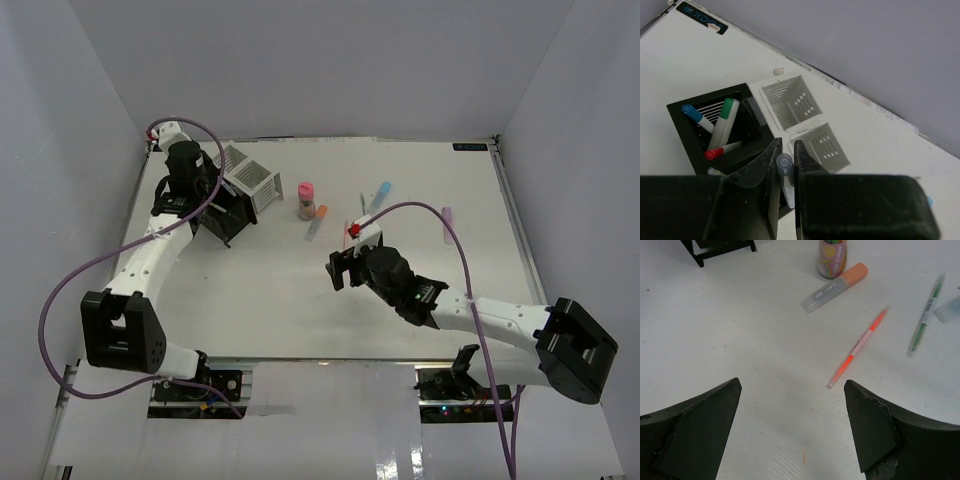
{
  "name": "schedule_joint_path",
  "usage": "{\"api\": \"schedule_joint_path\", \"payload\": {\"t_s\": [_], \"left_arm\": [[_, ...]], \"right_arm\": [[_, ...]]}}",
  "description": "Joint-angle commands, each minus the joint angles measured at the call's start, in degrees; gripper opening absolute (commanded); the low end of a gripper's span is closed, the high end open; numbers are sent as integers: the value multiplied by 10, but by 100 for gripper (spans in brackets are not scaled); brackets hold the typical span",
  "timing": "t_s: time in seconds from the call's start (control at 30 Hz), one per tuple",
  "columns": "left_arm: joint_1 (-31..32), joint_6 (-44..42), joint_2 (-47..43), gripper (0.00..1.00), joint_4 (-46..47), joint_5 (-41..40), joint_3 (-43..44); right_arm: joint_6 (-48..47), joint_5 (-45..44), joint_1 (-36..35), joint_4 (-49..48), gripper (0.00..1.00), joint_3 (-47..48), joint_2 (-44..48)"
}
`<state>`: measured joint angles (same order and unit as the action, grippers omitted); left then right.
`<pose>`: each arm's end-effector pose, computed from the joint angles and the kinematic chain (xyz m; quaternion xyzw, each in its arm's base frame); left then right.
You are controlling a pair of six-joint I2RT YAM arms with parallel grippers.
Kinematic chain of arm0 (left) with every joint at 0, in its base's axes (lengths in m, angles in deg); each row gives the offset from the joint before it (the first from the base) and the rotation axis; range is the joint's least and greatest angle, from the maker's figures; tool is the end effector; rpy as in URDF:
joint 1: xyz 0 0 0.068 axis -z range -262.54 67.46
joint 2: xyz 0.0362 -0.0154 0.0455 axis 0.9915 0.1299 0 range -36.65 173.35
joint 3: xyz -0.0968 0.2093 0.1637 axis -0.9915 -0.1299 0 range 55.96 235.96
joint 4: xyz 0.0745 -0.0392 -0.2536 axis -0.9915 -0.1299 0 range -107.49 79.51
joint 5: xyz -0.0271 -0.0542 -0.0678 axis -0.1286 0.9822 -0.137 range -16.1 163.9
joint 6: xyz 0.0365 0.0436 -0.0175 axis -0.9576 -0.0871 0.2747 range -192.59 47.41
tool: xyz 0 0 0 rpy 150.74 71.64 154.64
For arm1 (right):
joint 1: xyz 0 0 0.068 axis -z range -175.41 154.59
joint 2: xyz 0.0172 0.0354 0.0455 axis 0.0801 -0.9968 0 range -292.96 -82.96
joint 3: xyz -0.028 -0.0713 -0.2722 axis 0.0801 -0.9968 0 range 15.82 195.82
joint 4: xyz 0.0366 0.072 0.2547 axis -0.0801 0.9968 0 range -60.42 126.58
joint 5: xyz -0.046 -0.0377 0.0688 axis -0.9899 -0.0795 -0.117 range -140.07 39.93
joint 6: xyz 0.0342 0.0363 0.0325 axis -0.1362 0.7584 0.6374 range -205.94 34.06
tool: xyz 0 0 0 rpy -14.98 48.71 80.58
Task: Sort the stationery into containers
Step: Place the pen in the storage box, then move the pen to the center of the board.
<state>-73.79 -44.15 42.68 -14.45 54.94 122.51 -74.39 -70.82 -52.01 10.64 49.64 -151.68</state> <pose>0.3359 -0.0374 0.3528 -0.2322 0.7631 -0.0624 0.5999 0.1621 0.2179 0.2430 -0.2007 0.7670 0.2128 0.5711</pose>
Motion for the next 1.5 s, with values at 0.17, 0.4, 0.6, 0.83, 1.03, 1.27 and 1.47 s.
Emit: {"api": "schedule_joint_path", "payload": {"t_s": [0.17, 0.4, 0.6, 0.83, 1.03, 1.27, 1.47], "left_arm": [[-44, -16, 53, 6, 23, -24, 1], [-59, -16, 52, 45, 5, 0, -13], [-59, -20, 14, 82, -44, 8, -9], [-59, -20, -51, 98, -139, 98, 2], [-59, -11, -121, 98, -177, 222, -39], [-40, 32, -181, 98, -177, 335, -107], [33, 74, -172, 98, -157, 368, -131]], "right_arm": [[8, -72, 9, 26, 91, 23, -32], [61, -119, 30, 112, 98, 97, -139], [105, -116, 57, 143, 96, 163, -226], [120, -97, 90, 159, 87, 226, -313], [131, -93, 103, 166, 74, 267, -375], [153, -94, 112, 169, 34, 218, -357], [141, -79, 112, 159, 8, 142, -293]]}}
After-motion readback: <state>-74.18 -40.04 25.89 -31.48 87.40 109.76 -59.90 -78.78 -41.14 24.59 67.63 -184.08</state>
